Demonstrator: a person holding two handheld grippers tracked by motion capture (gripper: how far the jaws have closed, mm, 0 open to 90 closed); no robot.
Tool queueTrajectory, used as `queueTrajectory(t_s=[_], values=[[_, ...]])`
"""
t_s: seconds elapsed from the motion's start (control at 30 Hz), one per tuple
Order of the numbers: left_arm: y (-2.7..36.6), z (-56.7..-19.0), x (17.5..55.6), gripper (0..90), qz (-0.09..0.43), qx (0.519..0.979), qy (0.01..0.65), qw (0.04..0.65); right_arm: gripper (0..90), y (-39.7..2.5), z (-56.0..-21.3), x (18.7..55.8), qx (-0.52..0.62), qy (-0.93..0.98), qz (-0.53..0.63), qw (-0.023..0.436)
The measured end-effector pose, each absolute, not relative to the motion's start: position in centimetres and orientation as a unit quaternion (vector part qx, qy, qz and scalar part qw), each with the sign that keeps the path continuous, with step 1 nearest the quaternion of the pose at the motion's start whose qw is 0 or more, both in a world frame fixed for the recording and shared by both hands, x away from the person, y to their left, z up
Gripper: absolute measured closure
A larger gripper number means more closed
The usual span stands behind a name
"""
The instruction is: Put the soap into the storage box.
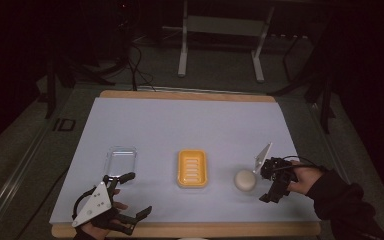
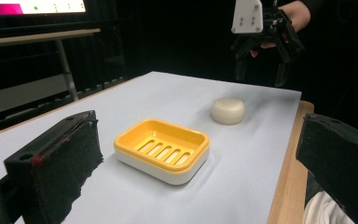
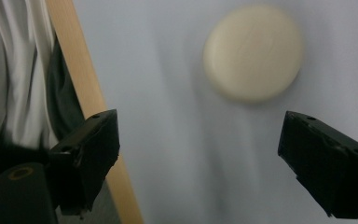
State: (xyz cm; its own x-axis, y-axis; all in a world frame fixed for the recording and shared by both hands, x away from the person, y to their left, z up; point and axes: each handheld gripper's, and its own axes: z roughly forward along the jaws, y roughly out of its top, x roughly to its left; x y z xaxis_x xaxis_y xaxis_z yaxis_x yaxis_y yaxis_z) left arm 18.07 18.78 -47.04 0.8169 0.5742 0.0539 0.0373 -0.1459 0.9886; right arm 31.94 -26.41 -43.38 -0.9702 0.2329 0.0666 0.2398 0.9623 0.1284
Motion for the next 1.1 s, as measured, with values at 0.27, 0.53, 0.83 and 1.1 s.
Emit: queueTrajectory(t_s=[0.27,0.53,0.83,1.1], values=[[18.8,-47.0,18.1,0.1,0.217,0.726,0.21,0.619,12.1,-26.4,-43.7,32.6,-0.126,-0.991,-0.027,0.038],[18.8,-47.0,18.1,0.1,0.216,0.725,0.209,0.62,12.1,-26.9,-44.2,33.4,-0.135,-0.99,-0.021,0.045],[18.8,-47.0,18.1,0.1,0.216,0.725,0.208,0.62,11.8,-27.3,-45.0,34.3,-0.135,-0.989,-0.046,0.049],[18.7,-47.0,18.0,0.1,0.217,0.725,0.207,0.62,12.9,-27.0,-46.1,34.9,-0.126,-0.991,-0.042,0.034]])
